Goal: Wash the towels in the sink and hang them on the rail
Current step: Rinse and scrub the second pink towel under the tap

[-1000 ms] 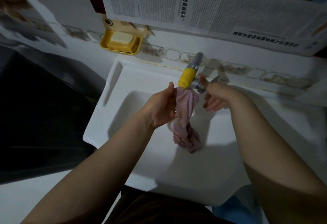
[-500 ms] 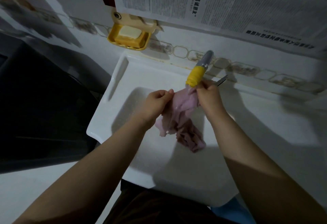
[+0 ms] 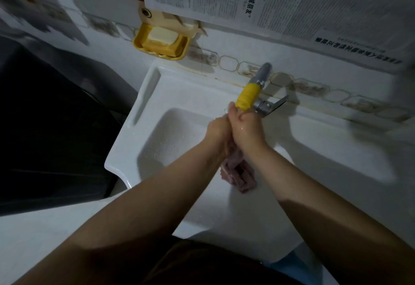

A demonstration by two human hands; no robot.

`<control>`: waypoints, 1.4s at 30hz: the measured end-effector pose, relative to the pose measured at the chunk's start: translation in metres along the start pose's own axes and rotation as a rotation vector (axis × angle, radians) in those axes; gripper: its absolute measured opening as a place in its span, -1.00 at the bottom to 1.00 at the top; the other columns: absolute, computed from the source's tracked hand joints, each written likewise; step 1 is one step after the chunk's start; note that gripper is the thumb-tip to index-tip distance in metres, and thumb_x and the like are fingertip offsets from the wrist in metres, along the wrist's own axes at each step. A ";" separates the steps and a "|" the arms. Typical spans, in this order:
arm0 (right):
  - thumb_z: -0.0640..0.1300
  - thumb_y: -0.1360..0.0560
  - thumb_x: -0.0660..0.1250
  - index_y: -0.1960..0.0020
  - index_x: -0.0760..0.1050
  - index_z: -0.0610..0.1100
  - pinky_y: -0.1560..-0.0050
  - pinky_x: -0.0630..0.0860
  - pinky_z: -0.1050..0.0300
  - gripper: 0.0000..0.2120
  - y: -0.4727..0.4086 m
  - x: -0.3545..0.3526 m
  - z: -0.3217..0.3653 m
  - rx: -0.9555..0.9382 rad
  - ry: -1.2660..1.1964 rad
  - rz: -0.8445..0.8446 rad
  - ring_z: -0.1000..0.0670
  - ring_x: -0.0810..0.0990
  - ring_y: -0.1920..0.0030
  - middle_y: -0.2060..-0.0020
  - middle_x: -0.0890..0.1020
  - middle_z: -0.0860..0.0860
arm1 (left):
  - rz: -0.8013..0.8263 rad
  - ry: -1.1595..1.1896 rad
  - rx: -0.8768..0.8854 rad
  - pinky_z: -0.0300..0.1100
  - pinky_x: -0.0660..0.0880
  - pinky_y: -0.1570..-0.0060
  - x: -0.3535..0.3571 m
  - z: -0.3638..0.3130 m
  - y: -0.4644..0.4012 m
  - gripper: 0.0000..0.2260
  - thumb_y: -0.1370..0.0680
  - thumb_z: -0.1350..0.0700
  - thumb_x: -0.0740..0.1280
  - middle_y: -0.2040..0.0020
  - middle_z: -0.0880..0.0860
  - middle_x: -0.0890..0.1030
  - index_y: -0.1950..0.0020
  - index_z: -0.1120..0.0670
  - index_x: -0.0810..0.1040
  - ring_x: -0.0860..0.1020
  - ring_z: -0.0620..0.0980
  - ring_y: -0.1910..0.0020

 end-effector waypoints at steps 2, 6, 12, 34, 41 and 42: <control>-0.12 -0.55 0.27 0.25 0.50 -0.22 0.10 0.49 -0.11 -0.75 -0.004 -0.006 -0.005 0.039 -0.059 -0.034 -0.29 0.59 0.12 0.20 0.60 -0.33 | -0.034 0.001 -0.007 -0.32 0.43 0.58 0.001 0.006 -0.001 -0.75 -0.63 0.11 0.21 0.32 0.17 0.51 0.19 0.21 0.48 0.52 0.03 0.41; 0.01 -0.59 0.19 0.38 0.38 -0.06 0.18 0.49 -0.05 -0.62 0.017 0.008 0.015 -0.130 -0.035 0.024 -0.22 0.56 0.32 0.45 0.51 -0.18 | -0.018 0.018 0.038 -0.15 0.43 0.35 -0.009 -0.002 -0.005 -0.67 -0.67 0.06 0.09 0.33 0.14 0.41 0.23 0.18 0.39 0.50 0.11 0.30; -0.02 -0.54 0.22 0.33 0.47 -0.24 0.25 0.44 -0.03 -0.63 0.003 -0.006 0.005 -0.082 -0.025 -0.042 -0.24 0.58 0.28 0.37 0.55 -0.27 | 0.003 0.055 0.011 -0.27 0.50 0.39 0.000 0.000 0.002 -0.70 -0.66 0.10 0.15 0.41 0.14 0.53 0.18 0.24 0.47 0.52 -0.03 0.41; 0.03 -0.53 0.30 0.24 0.53 -0.14 0.27 0.46 0.20 -0.72 -0.015 -0.019 -0.018 0.093 0.052 0.393 0.00 0.55 0.31 0.36 0.58 -0.03 | 0.177 -0.692 0.341 -0.10 0.44 0.15 -0.038 -0.023 -0.002 -0.39 -0.60 -0.25 0.07 0.30 0.10 0.50 0.11 0.30 0.53 0.44 0.01 0.29; 0.07 -0.36 0.32 0.24 0.52 -0.16 0.15 0.47 0.04 -0.73 -0.026 -0.025 -0.011 0.302 -0.530 0.149 -0.06 0.56 0.23 0.28 0.60 -0.12 | 0.167 -0.452 0.391 -0.06 0.39 0.15 -0.050 -0.006 -0.010 -0.61 -0.53 -0.17 0.27 0.22 0.14 0.41 0.12 0.18 0.49 0.38 0.05 0.21; 0.07 -0.31 0.33 0.28 0.51 -0.15 0.20 0.47 0.09 -0.73 -0.022 -0.024 -0.010 0.302 -0.511 0.149 -0.01 0.57 0.30 0.34 0.62 -0.06 | 0.075 -0.389 0.372 -0.07 0.37 0.22 -0.052 -0.010 -0.010 -0.60 -0.53 -0.20 0.27 0.24 0.15 0.42 0.13 0.16 0.49 0.37 0.07 0.24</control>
Point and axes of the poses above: each hand's wrist, its own y-axis away from the middle knuckle, its own x-axis out of the palm, z = x × y, the point moved 5 cm from there along -y, towards the middle knuckle
